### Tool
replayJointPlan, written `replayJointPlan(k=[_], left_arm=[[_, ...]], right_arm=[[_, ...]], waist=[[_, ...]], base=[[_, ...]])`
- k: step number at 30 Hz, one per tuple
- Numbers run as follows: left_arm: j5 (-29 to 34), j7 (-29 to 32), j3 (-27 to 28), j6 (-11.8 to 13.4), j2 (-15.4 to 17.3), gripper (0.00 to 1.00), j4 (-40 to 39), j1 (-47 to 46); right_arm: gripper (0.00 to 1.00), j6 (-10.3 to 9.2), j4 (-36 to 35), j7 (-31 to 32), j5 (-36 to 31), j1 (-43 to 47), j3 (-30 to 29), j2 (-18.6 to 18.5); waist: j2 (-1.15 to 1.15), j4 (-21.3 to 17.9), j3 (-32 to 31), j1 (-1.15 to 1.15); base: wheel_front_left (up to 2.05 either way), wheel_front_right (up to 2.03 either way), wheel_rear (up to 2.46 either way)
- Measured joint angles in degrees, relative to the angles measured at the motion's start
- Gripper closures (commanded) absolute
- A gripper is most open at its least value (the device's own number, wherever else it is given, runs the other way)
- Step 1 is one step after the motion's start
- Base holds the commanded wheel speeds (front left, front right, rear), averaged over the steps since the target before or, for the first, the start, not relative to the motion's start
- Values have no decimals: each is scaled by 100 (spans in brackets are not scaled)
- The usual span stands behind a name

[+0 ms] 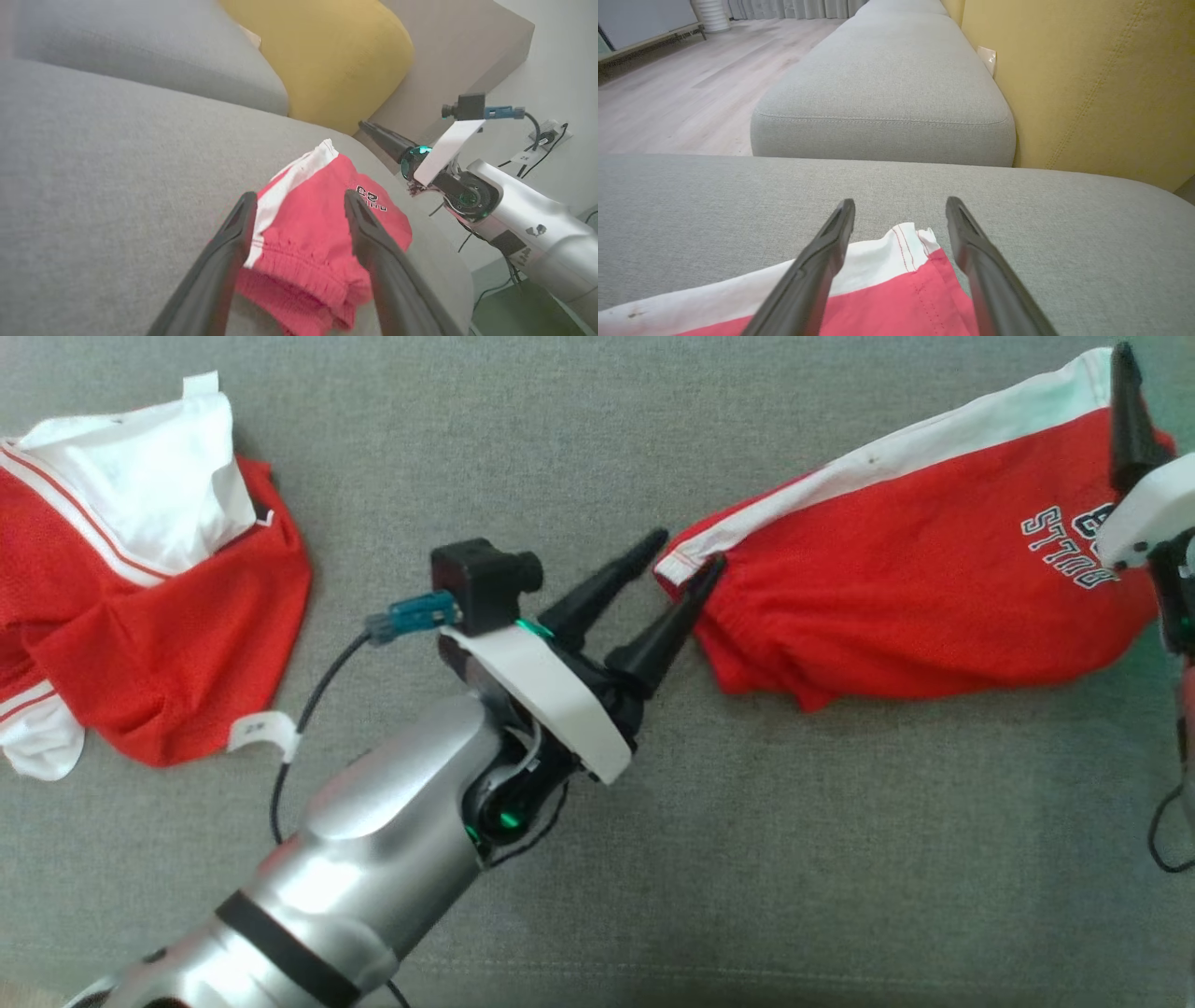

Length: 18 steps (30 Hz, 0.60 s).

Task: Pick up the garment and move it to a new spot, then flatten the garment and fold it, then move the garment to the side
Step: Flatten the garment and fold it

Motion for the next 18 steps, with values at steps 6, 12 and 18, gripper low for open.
replayJointPlan(k=[6, 12, 18], left_arm=[[1185, 0, 846, -1, 15, 0, -312, 550], [2583, 0, 2067, 0, -121, 0, -857, 1631], [3406, -1, 2835, -1, -415, 0, -1527, 2579]], right_arm=[[0, 0, 472, 16, 279, 134, -18, -299], [0, 0, 1160, 91, 381, 204, -164, -525], [0, 0, 1787, 367, 588, 197, -318, -694]], waist=[[0, 7, -175, -1], [0, 224, -223, -1], [0, 500, -232, 0]], base=[[0, 0, 0], [0, 0, 0], [0, 0, 0]])
